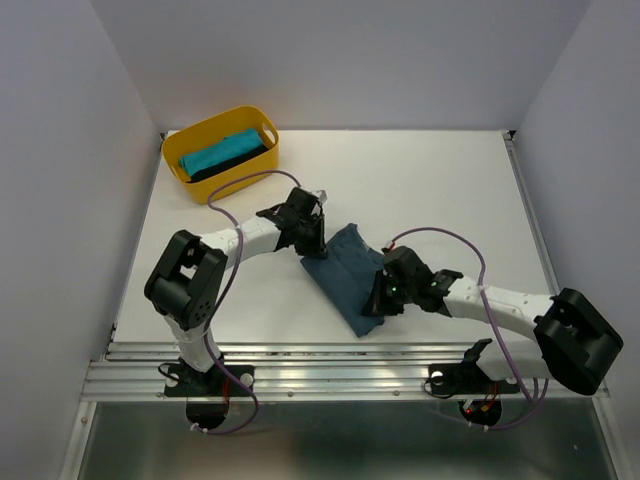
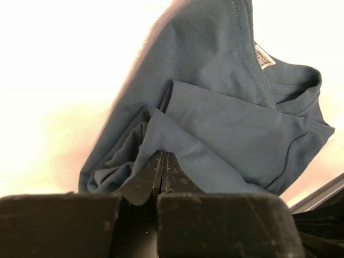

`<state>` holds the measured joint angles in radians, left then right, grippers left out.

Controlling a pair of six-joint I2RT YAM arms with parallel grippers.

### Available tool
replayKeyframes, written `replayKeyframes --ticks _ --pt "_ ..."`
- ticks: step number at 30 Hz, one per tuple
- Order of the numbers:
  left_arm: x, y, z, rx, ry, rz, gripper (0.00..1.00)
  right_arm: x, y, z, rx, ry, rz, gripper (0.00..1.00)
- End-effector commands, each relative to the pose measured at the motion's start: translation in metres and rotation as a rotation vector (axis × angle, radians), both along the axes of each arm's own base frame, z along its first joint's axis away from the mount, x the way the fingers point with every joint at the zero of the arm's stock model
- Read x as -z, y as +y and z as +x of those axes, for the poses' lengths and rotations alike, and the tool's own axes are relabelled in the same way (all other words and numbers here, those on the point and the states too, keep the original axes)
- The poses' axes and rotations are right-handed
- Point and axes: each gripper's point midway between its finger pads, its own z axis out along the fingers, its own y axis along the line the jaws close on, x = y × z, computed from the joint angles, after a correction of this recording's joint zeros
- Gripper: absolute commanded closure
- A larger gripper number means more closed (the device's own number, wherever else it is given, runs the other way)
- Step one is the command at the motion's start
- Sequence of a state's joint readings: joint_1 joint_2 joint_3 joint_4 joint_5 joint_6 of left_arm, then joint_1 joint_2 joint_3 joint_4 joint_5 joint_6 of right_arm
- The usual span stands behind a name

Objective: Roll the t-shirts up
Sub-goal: Roll the T-shirt to the center of the board.

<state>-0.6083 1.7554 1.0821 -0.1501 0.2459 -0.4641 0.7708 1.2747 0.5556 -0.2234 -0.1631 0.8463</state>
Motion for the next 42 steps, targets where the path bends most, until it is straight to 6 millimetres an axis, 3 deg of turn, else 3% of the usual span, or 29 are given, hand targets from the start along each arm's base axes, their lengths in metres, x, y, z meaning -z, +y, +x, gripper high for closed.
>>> replayKeyframes --ticks 1,6,11,17,22,24,26,28,29,30,34,35,38,39,42 --pt "-0.052 0.003 0.014 -0.021 -0.121 -0.029 1.0 0.033 -0.042 -0.015 0.042 0.039 -0.196 0.99" --pt "-0.058 0.015 0.01 -0.063 -0.12 0.002 1.0 0.032 -0.041 -0.014 0.035 0.034 -0.193 0.99" --pt "-0.045 0.022 -0.002 -0.086 -0.094 0.001 1.0 0.032 -0.042 -0.014 0.037 0.034 -0.196 0.99" --pt "0.008 0.023 -0.006 -0.085 0.0 0.062 1.0 0.031 -0.041 -0.014 0.034 0.031 -0.196 0.99" --pt "0.027 0.031 -0.011 -0.096 0.032 0.112 1.0 0.021 -0.043 -0.01 0.038 0.007 -0.202 0.99" --pt "0.017 0.032 -0.009 -0.099 0.015 0.111 1.0 0.014 -0.042 -0.008 0.036 -0.001 -0.201 0.99" --pt "0.002 0.036 -0.005 -0.11 -0.011 0.129 1.0 -0.004 -0.037 -0.003 0.021 -0.037 -0.194 0.99" --pt "-0.029 0.038 0.006 -0.125 -0.08 0.127 1.0 -0.019 -0.041 0.005 0.032 -0.075 -0.219 0.97" --pt "-0.045 0.041 0.005 -0.122 -0.103 0.13 1.0 -0.04 -0.035 0.014 0.026 -0.132 -0.204 0.94" --pt "-0.065 0.04 0.013 -0.132 -0.148 0.119 1.0 -0.051 -0.032 0.017 0.019 -0.159 -0.201 0.87" --pt "-0.112 0.05 0.017 -0.154 -0.222 0.123 1.0 -0.091 -0.02 0.021 -0.051 -0.268 -0.238 0.68" --pt "-0.115 0.052 0.017 -0.158 -0.225 0.127 1.0 -0.088 -0.027 0.022 -0.045 -0.269 -0.274 0.64" --pt "-0.134 0.061 0.017 -0.186 -0.253 0.118 1.0 -0.095 -0.016 0.017 -0.114 -0.352 -0.357 0.53" --pt "-0.136 0.065 0.017 -0.201 -0.254 0.119 1.0 -0.094 -0.009 0.01 -0.158 -0.388 -0.412 0.45" --pt "-0.144 0.079 0.015 -0.247 -0.263 0.107 1.0 -0.091 -0.003 0.004 -0.201 -0.463 -0.53 0.37"
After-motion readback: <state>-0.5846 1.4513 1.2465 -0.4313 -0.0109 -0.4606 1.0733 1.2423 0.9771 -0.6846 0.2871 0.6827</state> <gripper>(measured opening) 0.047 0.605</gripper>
